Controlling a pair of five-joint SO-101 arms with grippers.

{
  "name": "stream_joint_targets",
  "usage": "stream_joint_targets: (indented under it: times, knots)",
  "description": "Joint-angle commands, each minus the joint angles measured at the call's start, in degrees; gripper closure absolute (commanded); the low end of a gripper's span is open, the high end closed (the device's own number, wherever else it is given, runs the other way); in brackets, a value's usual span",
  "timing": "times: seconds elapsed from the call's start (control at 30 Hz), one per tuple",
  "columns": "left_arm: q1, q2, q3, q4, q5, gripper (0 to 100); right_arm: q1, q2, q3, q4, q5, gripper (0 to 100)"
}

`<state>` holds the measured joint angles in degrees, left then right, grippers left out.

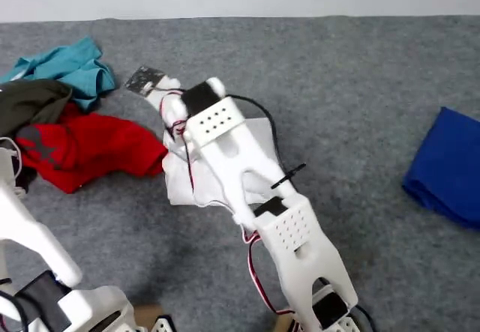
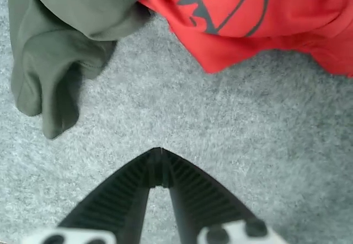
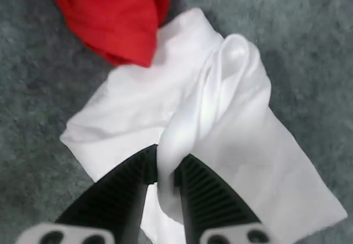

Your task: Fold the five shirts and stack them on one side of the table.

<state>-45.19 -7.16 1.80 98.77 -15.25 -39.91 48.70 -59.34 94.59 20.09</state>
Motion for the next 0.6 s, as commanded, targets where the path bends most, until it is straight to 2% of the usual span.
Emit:
stream_joint_targets:
  times: [0.0, 0.3, 0.4, 0.47, 0.57]
  knots:
    - [0.1, -2.7, 0.6, 1.2, -0.3, 100, -0.6, -1.0, -3.2, -2.9, 0.6, 98.8]
    - [0.4, -2.7, 0.8, 1.1, -0.3, 100, -0.1, 1.7, -3.3, -5.7, 0.8, 98.8]
    - [0.4, -2.7, 0.9, 1.1, -0.3, 100, -1.8, 2.9, -3.3, -5.6, 4.0, 98.0]
    - [0.4, -2.7, 1.0, 0.6, -0.3, 100, -3.2, 2.9, -3.3, -5.1, 5.7, 94.1]
    - [0.4, -2.7, 1.0, 0.4, -0.3, 100, -4.2, 1.5, -3.3, -5.1, 5.5, 82.7]
